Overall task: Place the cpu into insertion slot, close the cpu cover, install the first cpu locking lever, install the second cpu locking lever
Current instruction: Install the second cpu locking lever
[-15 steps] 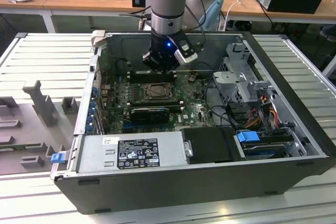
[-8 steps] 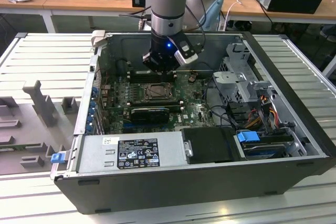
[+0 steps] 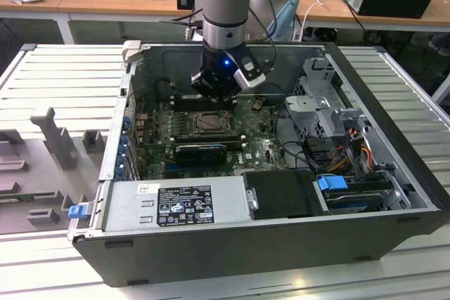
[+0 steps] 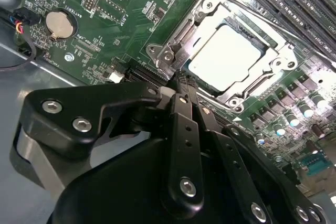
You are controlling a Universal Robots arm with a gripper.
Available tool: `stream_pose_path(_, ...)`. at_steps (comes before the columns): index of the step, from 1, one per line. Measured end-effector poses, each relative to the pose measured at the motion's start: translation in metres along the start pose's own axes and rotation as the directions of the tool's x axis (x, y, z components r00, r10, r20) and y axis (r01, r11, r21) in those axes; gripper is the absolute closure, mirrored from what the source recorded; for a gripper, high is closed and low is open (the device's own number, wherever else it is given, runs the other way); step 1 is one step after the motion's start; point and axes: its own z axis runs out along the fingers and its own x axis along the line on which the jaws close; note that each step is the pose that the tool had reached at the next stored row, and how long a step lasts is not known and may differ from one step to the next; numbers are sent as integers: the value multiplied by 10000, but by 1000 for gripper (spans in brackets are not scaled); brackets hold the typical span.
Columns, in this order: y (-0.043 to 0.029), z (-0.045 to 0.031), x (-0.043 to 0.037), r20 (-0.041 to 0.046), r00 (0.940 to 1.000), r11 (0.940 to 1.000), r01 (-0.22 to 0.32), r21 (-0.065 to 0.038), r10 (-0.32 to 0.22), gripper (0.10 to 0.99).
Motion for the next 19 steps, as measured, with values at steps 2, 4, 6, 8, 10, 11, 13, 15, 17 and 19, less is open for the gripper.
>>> stream_pose_path(2, -1, -24, -1, 1, 10000, 10000, 1, -1, -1, 980)
stream_pose_path(4, 1, -47, -2, 1, 10000, 10000, 1, 0, -1, 980)
stream_pose_path(6, 5, -96, -3, 1, 10000, 10000, 1, -1, -1, 980)
stream_pose_path(8, 7, -124, -4, 1, 10000, 10000, 1, -1, -1, 980)
stream_pose_path(10, 9, -159, -5, 1, 10000, 10000, 0, -1, 0, 980)
stream_pose_path(11, 10, -174, -5, 1, 10000, 10000, 0, -1, 0, 980)
stream_pose_path(13, 9, -189, -6, 1, 10000, 10000, 0, -2, 0, 980)
stream_pose_path(15, -5, -192, -5, 1, 10000, 10000, 0, -2, 0, 980)
stream_pose_path(17, -38, -195, -1, 1, 10000, 10000, -2, -1, 2, 980)
stream_pose_path(19, -61, -197, 1, 1, 10000, 10000, -2, -2, 2, 980)
